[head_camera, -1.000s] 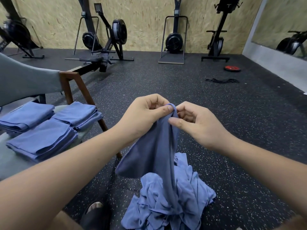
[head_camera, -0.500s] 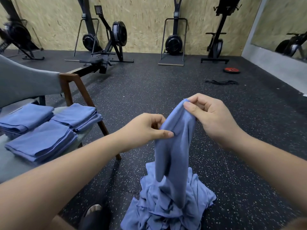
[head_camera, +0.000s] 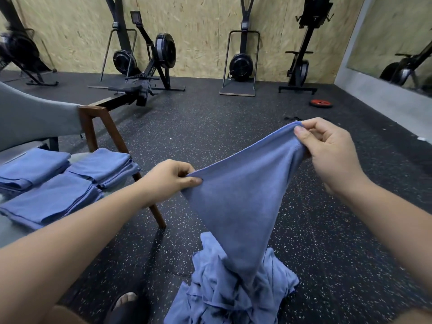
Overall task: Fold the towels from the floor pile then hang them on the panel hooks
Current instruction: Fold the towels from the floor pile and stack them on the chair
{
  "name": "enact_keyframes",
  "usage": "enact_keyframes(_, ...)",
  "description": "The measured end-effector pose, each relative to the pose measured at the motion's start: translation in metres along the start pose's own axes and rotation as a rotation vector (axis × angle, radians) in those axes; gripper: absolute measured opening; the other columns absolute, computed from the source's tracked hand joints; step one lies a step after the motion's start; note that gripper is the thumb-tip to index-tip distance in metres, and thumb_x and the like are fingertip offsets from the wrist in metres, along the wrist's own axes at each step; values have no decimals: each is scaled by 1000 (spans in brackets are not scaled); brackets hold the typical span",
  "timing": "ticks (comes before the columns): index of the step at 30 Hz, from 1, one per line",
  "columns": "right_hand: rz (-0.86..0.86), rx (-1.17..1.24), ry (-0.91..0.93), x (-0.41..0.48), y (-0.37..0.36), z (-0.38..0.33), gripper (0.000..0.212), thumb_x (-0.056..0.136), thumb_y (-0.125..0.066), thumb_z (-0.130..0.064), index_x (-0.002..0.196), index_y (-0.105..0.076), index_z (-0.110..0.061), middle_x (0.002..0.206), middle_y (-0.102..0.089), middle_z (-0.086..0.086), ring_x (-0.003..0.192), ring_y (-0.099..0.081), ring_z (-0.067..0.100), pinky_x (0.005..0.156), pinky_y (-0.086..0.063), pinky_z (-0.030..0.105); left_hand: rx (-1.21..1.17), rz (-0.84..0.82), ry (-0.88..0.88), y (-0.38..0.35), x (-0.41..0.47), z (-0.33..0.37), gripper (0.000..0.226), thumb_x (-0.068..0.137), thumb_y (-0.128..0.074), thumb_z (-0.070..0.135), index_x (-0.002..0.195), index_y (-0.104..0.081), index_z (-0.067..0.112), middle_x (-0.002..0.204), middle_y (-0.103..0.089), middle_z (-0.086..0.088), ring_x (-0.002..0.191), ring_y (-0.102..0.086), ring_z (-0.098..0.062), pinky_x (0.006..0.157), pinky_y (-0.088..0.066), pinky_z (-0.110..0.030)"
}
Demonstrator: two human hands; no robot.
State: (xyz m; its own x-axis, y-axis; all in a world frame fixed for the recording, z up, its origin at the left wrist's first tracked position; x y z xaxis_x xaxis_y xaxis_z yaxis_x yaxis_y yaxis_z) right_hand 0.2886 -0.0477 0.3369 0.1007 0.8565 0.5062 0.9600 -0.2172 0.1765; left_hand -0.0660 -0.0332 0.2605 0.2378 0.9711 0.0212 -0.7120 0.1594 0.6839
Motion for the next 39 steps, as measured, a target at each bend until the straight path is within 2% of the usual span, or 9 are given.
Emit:
enact_keyframes(3, 68, 14, -15, 4, 11, 3, 12, 103, -68, -25, 97, -77, -21, 84, -74, 10, 77, -61, 19, 71, -50, 50, -125, 100, 32, 14, -1, -2, 22, 99, -77, 37, 89, -77, 17, 79, -75, 1, 71, -58, -10, 71, -43, -33)
enact_keyframes(7, 124, 22, -30, 6, 16, 5, 14, 102, -69, -26, 91, -76, -21, 78, -66, 7, 72, -52, 22, 67, -43, 44, -445, 174, 129, 18, -1, -6, 20, 100, -75, 31, 87, -74, 17, 83, -66, -4, 81, -57, -18, 71, -45, -32)
enact_keyframes(10, 156, 31, -31, 6, 15, 5, 15, 101, -70, -26, 88, -75, -19, 73, -61, 10, 68, -47, 22, 64, -42, 41, -627, 249, 176, 16, -2, 3, 17, 96, -80, 29, 89, -68, 19, 75, -62, 1, 68, -56, -11, 60, -41, -26)
enact_keyframes(13, 172, 36, -65, 3, 10, 3, 16, 101, -71, -21, 85, -73, -19, 63, -55, 0, 66, -44, 19, 55, -42, 28, -737, 291, 169, 13, -4, 18, 26, 90, -86, 27, 84, -62, 19, 68, -57, 4, 56, -49, -7, 52, -32, -23)
enact_keyframes(16, 124, 6, -67, -5, -3, 1, 15, 102, -72, -19, 87, -71, -15, 54, -48, -10, 58, -40, 14, 49, -39, 23, -752, 263, 144, 6, -9, 38, 25, 89, -86, 29, 86, -65, 17, 67, -58, 6, 56, -49, -6, 52, -33, -22)
enact_keyframes(20, 35, 24, -84, -18, -25, -1, 13, 102, -72, -17, 90, -72, -11, 58, -55, -1, 55, -45, 14, 50, -42, 26, -760, 199, 109, -8, -13, 62, 13, 95, -81, 26, 92, -75, 14, 72, -63, 4, 62, -54, -7, 54, -37, -20)
enact_keyframes(24, -44, 30, -68, -30, -45, -9, 12, 102, -71, -12, 91, -71, -8, 55, -58, -8, 48, -48, 9, 48, -43, 24, -724, 108, 47, -19, -18, 80, 13, 101, -71, 17, 97, -84, 13, 85, -69, -2, 73, -58, -9, 61, -40, -23)
enact_keyframes(32, -220, 16, 12, -51, -74, -26, 10, 99, -75, -14, 91, -71, -16, 72, -71, 10, 64, -64, 41, 57, -53, 51, -654, 135, -45, -23, -25, 99, 5, 95, -81, 18, 95, -83, 13, 83, -75, -5, 74, -62, -10, 64, -43, -24)
enact_keyframes(39, -243, 34, 39, -56, -80, -28, 9, 100, -74, -14, 94, -72, -20, 81, -75, 9, 78, -70, 44, 65, -57, 59, -588, 276, -110, -16, -29, 105, 19, 90, -85, 17, 94, -68, 10, 74, -75, -6, 67, -65, -13, 59, -44, -26)
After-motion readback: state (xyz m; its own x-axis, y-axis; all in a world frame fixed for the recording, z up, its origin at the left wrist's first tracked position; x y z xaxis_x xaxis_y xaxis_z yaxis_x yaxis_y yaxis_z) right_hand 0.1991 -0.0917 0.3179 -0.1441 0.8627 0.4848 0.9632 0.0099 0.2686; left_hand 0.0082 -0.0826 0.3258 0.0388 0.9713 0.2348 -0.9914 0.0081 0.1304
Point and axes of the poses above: each hand's wrist, its own x-axis towards the middle knuckle, its own y-axis out of the back of the hand, z = x × y, the point moved 5 cm from there along x, towards the middle knuckle
